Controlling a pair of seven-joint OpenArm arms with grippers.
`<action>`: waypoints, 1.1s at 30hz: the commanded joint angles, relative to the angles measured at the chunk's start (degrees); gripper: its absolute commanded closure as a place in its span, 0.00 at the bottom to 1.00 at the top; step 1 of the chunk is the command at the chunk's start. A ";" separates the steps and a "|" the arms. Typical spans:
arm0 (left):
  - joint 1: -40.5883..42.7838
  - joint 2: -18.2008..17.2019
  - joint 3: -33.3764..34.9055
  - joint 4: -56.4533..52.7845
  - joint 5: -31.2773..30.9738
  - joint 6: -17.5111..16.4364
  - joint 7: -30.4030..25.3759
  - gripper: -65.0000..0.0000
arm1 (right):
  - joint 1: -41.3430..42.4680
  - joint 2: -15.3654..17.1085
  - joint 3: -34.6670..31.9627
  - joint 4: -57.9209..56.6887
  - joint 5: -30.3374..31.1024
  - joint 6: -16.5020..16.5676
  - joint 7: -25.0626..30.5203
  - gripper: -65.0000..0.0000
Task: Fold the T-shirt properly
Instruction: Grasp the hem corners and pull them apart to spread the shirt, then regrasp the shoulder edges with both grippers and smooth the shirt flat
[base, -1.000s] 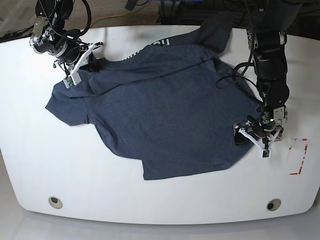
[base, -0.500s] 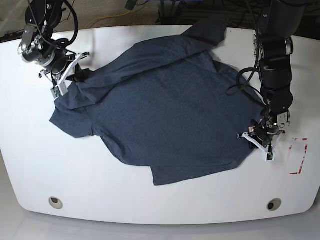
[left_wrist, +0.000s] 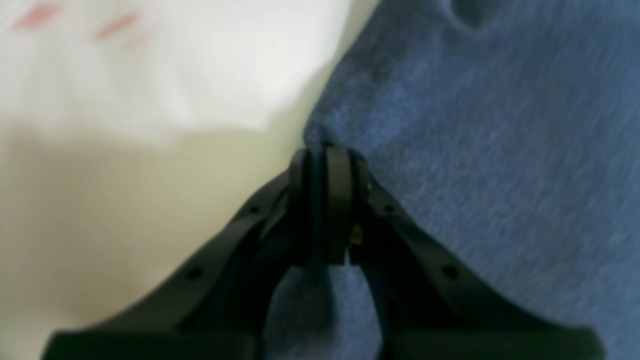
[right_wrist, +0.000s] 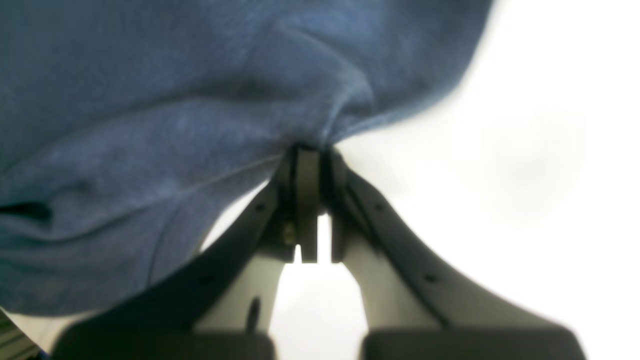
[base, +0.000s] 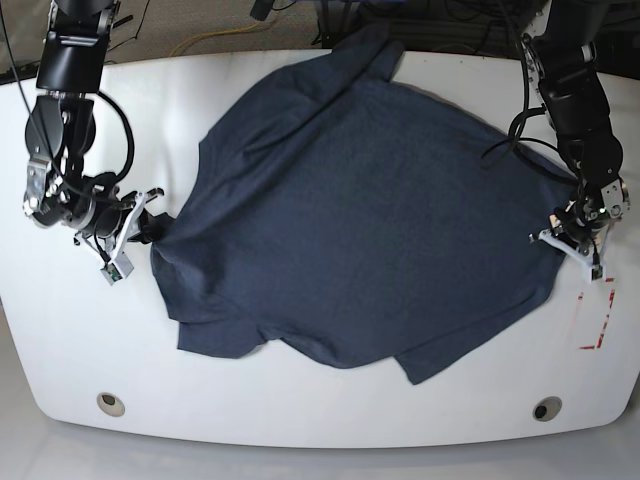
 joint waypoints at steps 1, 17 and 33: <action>1.84 -0.17 -1.13 6.06 0.97 0.19 3.92 0.94 | 4.72 2.64 -2.57 -3.42 -0.30 -0.07 0.60 1.00; 16.26 5.19 -6.84 35.95 0.97 -4.29 13.85 0.69 | 22.74 1.76 -10.39 -20.30 -7.86 0.01 4.12 0.90; 18.37 6.07 -6.84 46.85 1.06 -17.30 17.81 0.28 | 7.62 0.53 10.45 -7.55 2.87 0.01 -2.74 0.47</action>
